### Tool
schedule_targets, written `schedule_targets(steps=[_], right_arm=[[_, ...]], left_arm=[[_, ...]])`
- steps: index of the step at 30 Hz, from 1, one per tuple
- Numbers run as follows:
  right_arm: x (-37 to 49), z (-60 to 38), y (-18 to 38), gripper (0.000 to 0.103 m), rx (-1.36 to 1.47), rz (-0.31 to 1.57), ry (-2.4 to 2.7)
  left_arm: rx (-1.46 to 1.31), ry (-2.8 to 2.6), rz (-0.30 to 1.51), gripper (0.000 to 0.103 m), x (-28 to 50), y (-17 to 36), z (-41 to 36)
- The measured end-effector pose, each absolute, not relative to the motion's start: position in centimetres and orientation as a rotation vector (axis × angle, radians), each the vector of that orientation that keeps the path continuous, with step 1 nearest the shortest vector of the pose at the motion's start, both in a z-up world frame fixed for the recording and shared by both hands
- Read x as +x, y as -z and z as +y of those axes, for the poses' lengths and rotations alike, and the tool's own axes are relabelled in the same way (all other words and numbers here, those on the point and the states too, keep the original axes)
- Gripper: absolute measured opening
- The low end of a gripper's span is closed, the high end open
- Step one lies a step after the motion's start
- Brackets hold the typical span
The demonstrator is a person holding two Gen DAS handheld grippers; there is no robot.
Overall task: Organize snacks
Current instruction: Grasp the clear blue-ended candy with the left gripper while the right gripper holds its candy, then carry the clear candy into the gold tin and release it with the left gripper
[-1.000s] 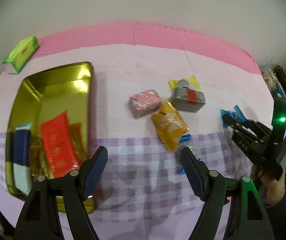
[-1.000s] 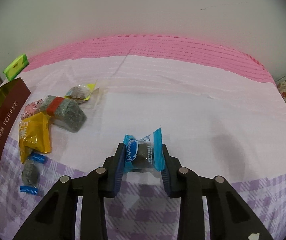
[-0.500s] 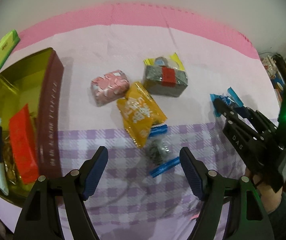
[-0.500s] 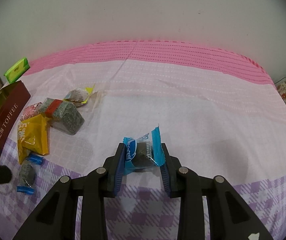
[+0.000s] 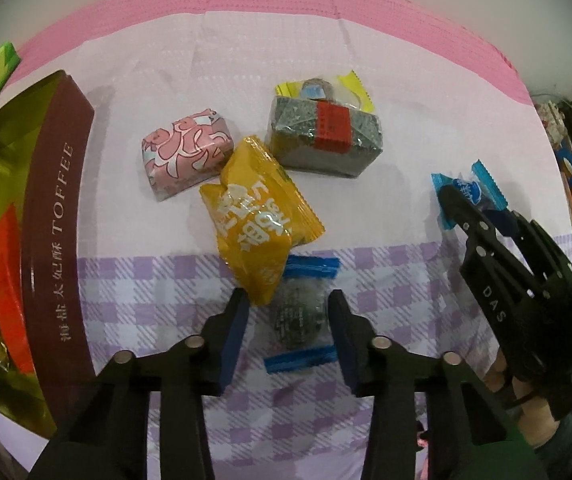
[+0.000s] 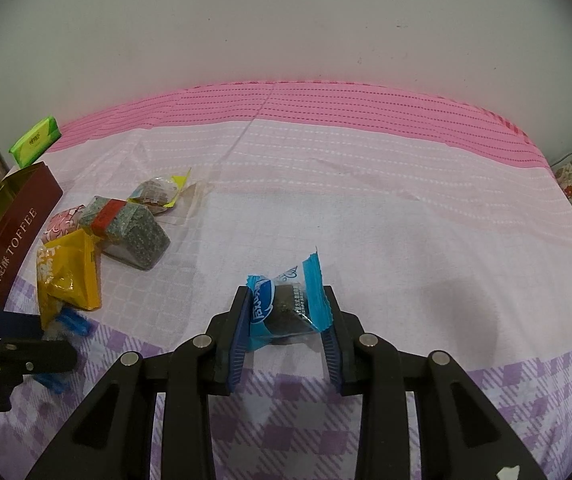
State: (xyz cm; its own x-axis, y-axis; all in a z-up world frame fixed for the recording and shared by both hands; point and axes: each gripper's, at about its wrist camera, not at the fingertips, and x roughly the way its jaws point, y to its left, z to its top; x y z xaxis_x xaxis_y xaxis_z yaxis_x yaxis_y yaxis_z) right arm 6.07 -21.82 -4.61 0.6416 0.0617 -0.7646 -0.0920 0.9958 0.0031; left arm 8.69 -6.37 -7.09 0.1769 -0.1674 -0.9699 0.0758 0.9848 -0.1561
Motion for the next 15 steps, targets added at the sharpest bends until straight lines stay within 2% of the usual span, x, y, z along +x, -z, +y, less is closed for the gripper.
schedule_targets(steps=[1, 15], right_arm=[[6.1, -21.8, 4.6, 0.031, -0.037, 0.87, -0.088], [6.2, -21.7, 4.6, 0.031, -0.039, 0.87, -0.086]], left_arm=[[-0.078, 0.18, 1.386, 0.031, 8.6, 7.1, -6.4], [-0.026, 0.211, 1.39, 0.028, 4.7, 5.9, -4.3]])
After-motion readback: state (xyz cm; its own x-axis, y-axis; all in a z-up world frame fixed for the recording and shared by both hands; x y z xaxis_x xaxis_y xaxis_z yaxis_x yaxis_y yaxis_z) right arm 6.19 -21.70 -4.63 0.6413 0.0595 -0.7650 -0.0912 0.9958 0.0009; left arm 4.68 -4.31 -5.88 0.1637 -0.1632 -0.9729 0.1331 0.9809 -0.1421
